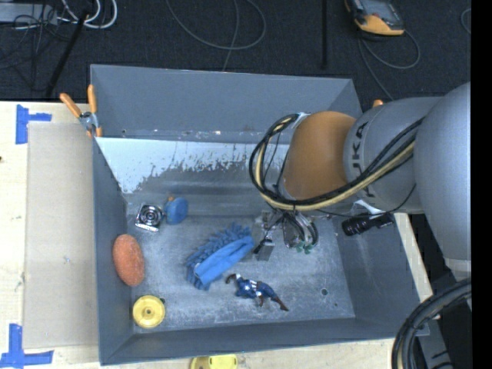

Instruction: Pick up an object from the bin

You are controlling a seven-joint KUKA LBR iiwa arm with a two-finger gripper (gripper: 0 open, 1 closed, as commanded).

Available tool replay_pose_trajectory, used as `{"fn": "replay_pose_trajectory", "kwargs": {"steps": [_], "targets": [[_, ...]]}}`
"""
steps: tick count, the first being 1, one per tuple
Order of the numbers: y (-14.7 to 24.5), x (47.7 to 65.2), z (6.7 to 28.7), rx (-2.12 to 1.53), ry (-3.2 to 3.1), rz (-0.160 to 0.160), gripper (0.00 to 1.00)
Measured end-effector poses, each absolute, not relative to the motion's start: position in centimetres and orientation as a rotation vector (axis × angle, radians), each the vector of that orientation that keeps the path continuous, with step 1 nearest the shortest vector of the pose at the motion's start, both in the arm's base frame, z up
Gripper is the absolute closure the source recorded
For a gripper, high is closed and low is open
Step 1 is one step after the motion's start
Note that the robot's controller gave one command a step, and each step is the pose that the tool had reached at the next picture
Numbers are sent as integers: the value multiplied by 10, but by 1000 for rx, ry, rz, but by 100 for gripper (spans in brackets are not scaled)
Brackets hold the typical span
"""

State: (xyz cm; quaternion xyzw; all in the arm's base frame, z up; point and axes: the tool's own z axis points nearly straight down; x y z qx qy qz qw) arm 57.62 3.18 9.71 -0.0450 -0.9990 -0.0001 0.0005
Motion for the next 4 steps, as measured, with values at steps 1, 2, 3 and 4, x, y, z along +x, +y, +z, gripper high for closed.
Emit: {"fn": "replay_pose_trajectory", "kwargs": {"steps": [1,2,3,4], "targets": [[42,556,131,-123,-3137,0,0],[44,555,134,-117,-3139,0,0],[67,573,107,-24,-3147,1,0],[87,589,76,-122,-3140,0,100]]}}
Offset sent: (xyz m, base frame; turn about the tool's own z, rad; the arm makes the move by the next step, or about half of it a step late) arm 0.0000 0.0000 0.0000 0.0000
